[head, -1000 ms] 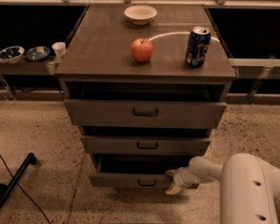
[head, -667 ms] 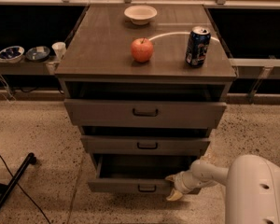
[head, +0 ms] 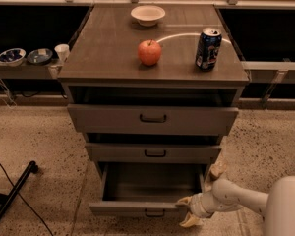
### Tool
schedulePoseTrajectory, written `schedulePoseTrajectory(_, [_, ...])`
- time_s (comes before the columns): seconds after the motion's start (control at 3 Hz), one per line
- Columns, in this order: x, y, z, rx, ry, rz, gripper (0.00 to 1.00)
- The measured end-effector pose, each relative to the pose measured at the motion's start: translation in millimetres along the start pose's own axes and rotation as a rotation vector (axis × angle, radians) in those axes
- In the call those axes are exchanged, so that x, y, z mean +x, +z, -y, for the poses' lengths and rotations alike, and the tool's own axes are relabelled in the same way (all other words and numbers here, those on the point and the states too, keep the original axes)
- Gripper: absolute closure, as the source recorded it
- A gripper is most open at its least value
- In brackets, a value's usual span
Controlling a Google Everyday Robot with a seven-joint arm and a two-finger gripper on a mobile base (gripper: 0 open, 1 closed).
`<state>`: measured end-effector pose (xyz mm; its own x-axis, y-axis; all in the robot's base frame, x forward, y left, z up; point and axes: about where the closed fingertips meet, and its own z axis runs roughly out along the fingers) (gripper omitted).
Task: Open bottom drawer
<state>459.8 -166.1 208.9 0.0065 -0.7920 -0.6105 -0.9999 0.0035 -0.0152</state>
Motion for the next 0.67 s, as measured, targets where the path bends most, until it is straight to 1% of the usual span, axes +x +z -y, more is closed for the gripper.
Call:
schedulePoseTrajectory(0.33, [-7, -15, -12, 0.005, 0.002, 0.013, 0.43])
schedulePoseTrajectory(0.67, [-18, -23, 13, 0.033, -0.027, -0.019, 0.61])
